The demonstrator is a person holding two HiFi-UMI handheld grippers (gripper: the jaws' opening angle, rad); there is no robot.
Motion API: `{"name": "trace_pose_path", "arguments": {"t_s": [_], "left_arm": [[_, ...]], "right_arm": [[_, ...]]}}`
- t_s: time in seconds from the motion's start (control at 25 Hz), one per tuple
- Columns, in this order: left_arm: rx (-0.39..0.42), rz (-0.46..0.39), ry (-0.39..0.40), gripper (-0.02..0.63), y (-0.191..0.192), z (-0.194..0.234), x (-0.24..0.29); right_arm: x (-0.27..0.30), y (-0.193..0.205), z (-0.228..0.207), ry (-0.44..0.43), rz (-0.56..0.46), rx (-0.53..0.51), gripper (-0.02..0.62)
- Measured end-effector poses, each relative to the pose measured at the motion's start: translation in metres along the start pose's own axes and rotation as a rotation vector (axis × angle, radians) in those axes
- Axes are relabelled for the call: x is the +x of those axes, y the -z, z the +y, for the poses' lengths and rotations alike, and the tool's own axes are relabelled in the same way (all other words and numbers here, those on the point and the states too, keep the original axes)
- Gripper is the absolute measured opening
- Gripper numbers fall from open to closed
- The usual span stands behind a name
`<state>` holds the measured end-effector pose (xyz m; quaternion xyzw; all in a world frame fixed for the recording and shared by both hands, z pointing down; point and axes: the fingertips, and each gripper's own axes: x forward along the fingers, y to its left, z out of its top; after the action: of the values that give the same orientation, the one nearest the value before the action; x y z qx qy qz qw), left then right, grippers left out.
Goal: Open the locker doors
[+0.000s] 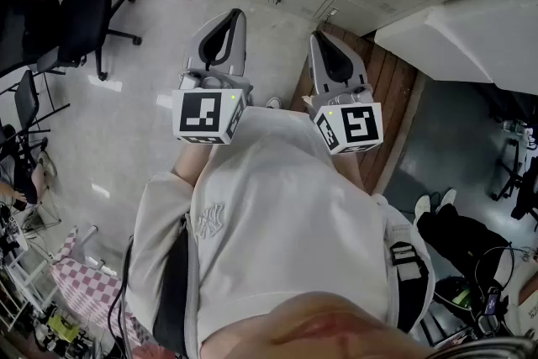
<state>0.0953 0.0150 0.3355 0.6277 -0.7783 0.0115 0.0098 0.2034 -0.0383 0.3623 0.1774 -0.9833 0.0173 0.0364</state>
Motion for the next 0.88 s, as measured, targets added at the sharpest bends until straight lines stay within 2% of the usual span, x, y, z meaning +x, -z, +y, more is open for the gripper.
{"name": "trace_pose_path", "arguments": {"t_s": [0.56, 0.88], "left_arm": [[-0.004, -0.008, 0.000, 0.002, 0.001, -0.011, -0.006], [-0.013, -0.008, -0.022, 0.002, 0.004, -0.002, -0.010]], "right_arm": [[-0.010, 0.002, 0.002, -0.013, 0.003, -0.009, 0.015], [-0.004, 0.002, 0.008, -0.045, -0.016, 0.017, 0.015]]}}
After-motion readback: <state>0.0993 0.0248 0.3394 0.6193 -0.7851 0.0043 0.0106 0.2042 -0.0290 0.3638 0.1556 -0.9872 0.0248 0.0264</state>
